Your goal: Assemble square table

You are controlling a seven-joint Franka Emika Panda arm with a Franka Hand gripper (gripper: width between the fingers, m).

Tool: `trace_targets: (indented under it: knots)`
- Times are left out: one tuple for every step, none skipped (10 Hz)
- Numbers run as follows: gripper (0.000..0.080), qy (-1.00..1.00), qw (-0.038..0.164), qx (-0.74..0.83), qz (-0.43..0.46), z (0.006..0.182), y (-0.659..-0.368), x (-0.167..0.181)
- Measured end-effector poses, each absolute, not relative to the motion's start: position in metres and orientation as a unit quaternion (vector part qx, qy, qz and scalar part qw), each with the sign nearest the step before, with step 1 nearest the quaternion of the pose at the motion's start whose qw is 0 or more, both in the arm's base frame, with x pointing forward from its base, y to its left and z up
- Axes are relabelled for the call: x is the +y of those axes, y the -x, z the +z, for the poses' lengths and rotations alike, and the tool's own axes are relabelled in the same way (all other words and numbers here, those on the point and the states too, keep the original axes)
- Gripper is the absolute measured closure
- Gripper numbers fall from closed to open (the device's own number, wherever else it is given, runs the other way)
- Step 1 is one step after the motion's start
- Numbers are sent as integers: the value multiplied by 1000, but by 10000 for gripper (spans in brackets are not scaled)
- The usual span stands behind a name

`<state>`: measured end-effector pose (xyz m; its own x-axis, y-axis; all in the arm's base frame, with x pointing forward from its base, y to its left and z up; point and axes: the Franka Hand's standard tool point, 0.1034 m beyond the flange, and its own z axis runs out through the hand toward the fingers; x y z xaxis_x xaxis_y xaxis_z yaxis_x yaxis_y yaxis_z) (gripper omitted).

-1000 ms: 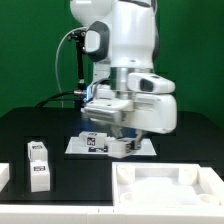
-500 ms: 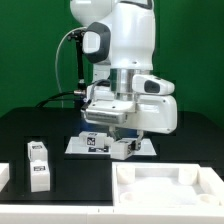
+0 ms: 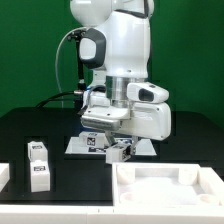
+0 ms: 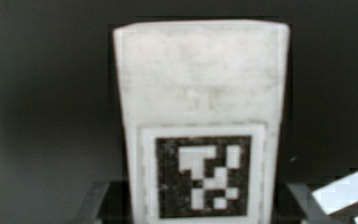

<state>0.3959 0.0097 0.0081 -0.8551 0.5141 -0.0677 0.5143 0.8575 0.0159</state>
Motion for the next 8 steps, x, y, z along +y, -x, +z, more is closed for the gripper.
trace_targets:
  knots:
    - [515, -274, 38, 961, 5, 8, -396, 15]
    - [361, -277, 39, 960, 1, 10, -398, 11]
    - [232, -284, 52, 957, 6, 20, -408, 11]
    - [232, -305, 80, 948, 34, 35, -419, 28]
    - [167, -309, 111, 944, 39, 62, -435, 32]
    - [155, -318, 144, 936, 43, 94, -452, 27]
    - [155, -324, 177, 928, 48, 129, -467, 22]
    - [151, -332, 194, 922, 46, 150, -474, 12]
